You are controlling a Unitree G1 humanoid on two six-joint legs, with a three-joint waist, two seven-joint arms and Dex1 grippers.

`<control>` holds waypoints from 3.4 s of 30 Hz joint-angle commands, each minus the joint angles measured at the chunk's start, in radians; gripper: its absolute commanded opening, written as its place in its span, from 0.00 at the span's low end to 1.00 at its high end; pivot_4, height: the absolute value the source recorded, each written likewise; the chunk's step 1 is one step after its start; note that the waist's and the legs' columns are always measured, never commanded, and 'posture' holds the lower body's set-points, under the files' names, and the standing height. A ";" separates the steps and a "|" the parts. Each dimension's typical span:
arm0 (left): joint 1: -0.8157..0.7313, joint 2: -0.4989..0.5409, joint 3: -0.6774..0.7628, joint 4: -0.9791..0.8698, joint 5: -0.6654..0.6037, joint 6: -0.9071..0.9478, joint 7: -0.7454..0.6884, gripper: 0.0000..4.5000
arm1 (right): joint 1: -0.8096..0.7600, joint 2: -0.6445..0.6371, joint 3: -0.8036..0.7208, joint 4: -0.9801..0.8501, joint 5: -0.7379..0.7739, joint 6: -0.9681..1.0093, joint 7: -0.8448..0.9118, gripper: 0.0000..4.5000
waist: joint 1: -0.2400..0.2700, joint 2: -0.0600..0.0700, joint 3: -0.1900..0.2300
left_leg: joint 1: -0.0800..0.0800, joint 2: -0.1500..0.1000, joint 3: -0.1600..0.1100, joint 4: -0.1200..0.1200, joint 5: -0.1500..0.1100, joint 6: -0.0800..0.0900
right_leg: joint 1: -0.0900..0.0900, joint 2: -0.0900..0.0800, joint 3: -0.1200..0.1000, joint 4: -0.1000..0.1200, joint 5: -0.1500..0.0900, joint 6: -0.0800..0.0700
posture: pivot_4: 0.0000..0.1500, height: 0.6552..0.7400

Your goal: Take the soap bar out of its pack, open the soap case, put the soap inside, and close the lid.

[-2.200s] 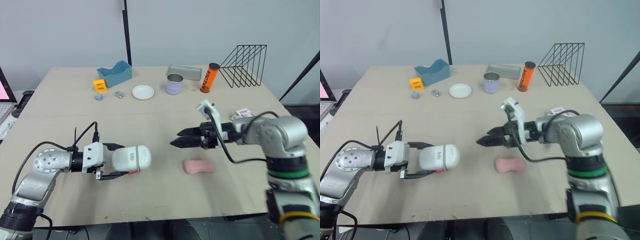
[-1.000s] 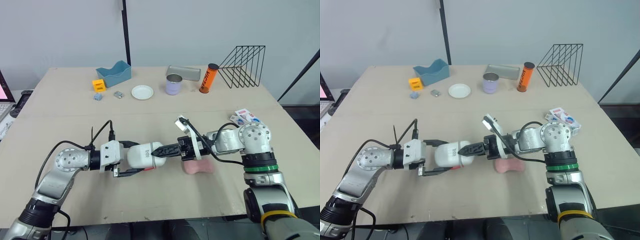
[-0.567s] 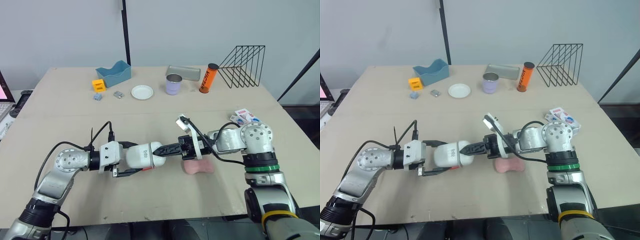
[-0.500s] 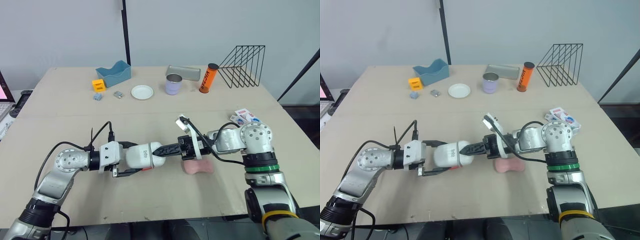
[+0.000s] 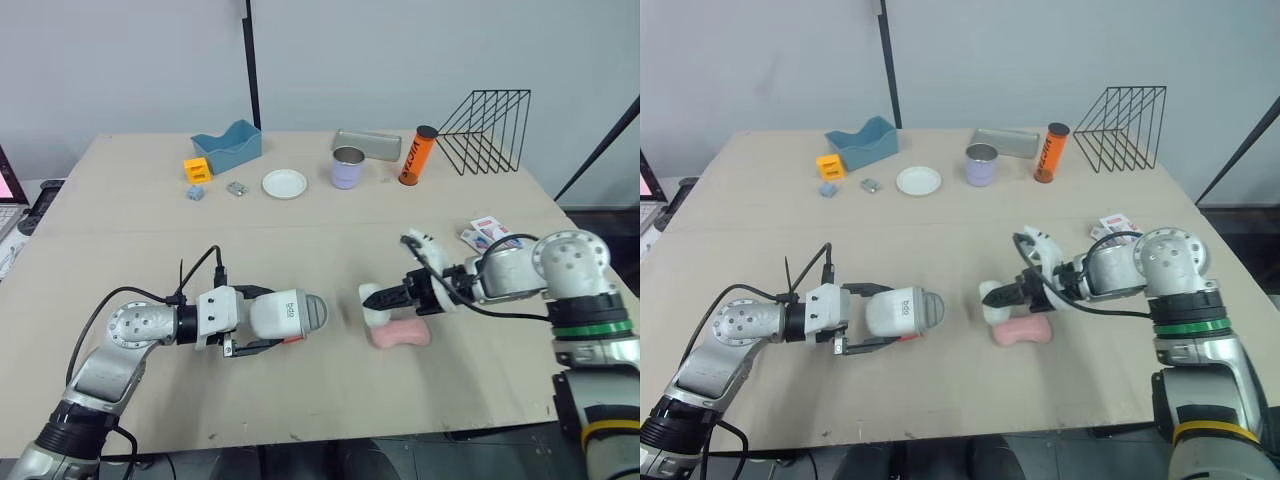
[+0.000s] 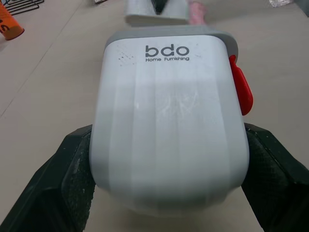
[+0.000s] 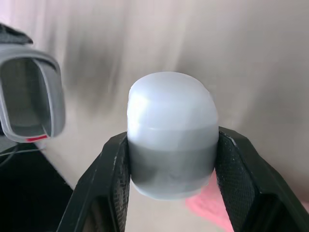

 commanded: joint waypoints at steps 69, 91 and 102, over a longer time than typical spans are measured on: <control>-0.028 0.113 -0.003 -0.073 -0.061 0.210 -0.094 0.78 | 0.499 -0.220 -0.080 -0.458 -0.868 -1.222 1.168 0.98 | -0.020 0.003 -0.002 | 0.003 0.000 0.008 0.001 -0.001 0.003 | 0.002 -0.002 0.001 0.000 -0.002 0.002 | 1.00 0.99; -0.245 0.074 -0.193 -0.031 0.093 0.364 -0.109 0.78 | 0.535 -0.165 -0.047 -0.471 -0.964 -1.252 1.135 0.98 | -0.019 0.003 -0.002 | 0.002 -0.004 0.007 0.004 -0.001 0.003 | 0.004 -0.002 0.000 0.002 0.000 0.007 | 1.00 0.99; -0.259 0.031 -0.221 -0.012 0.123 0.339 -0.084 0.78 | 0.531 -0.156 -0.041 -0.477 -0.960 -1.243 1.120 0.98 | -0.019 0.003 -0.002 | 0.002 -0.004 0.007 0.006 -0.001 0.003 | 0.005 -0.002 0.000 0.002 0.000 0.007 | 1.00 0.99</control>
